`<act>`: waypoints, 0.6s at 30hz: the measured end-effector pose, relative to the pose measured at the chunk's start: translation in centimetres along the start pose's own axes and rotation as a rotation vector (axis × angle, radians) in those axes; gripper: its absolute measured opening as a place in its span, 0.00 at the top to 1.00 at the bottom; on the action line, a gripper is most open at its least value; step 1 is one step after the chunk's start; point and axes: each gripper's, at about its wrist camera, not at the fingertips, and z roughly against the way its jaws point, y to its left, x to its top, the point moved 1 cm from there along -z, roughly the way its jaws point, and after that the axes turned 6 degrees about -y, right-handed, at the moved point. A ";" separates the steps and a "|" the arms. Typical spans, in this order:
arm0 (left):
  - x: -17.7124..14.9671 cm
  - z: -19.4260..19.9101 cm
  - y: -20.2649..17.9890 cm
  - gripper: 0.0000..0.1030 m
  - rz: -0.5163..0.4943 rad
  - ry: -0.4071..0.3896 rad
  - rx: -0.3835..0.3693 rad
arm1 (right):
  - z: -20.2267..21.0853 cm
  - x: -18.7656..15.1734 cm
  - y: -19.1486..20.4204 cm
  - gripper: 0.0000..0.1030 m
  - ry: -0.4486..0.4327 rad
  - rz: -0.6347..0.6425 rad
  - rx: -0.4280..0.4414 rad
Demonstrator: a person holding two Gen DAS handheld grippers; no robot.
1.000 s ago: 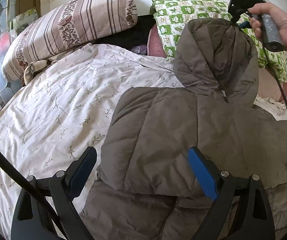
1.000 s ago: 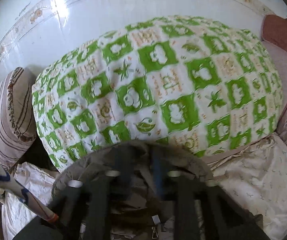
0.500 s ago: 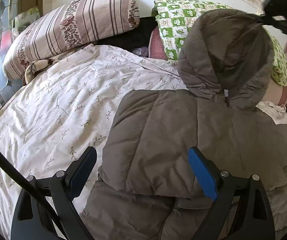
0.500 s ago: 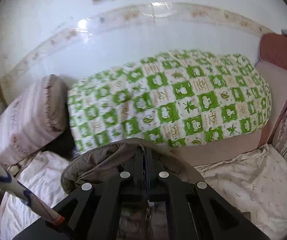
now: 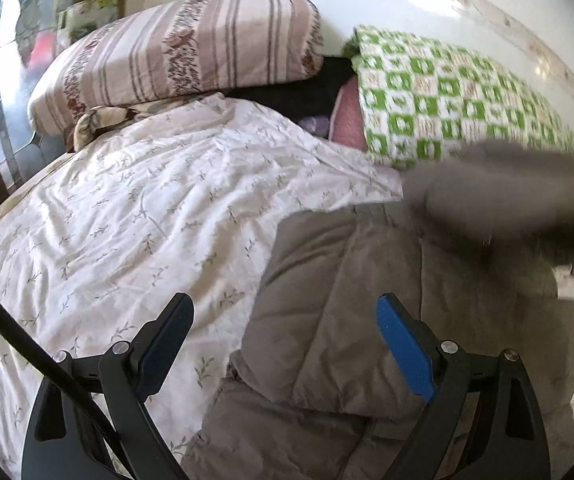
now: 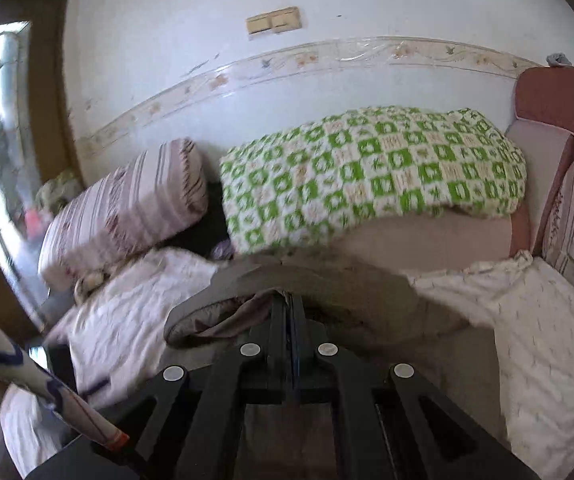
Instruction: Fold large clothes
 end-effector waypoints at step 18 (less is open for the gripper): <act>-2.6 -3.2 -7.2 0.11 -0.164 0.097 -0.213 | -3.3 -14.7 -4.0 0.99 0.265 -0.058 -0.057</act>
